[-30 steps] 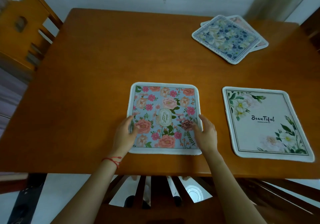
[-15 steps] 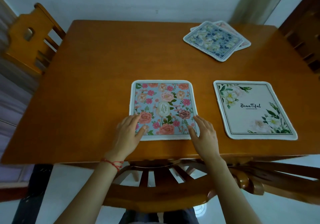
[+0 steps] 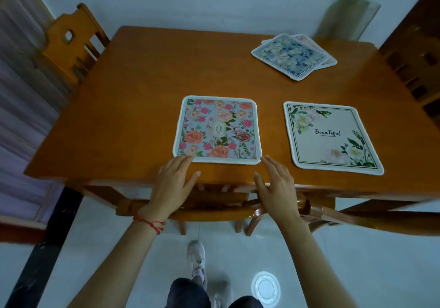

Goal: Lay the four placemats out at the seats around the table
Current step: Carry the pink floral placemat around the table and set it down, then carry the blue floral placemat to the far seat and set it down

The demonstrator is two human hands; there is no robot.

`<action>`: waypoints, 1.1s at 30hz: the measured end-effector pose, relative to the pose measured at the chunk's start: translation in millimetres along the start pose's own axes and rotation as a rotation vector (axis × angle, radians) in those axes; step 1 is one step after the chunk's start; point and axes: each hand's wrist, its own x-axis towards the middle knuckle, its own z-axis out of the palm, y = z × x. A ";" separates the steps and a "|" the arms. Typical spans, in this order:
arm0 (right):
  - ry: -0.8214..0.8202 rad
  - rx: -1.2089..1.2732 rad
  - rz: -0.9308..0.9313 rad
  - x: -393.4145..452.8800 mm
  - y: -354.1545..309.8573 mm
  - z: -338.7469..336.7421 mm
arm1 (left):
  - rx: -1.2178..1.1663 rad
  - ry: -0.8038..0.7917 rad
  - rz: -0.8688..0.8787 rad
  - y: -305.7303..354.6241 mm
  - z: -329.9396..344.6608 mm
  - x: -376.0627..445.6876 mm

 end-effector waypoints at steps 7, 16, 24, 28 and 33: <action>0.046 -0.087 -0.013 -48.6 -0.6 -14.3 | 0.079 -0.027 0.016 15.1 -3.0 -41.0; 0.184 -0.287 0.066 -115.6 2.0 -19.4 | 0.154 -0.102 0.175 18.5 -4.9 -65.2; 0.244 -0.351 0.262 -184.2 -1.2 -16.5 | 0.139 -0.191 0.374 33.5 10.2 -88.4; 0.283 -0.372 0.393 -223.7 7.6 -18.7 | 0.118 -0.238 0.513 56.0 22.0 -98.7; 0.353 -0.424 0.584 -281.3 20.3 -32.8 | 0.135 -0.291 0.705 97.0 48.1 -114.6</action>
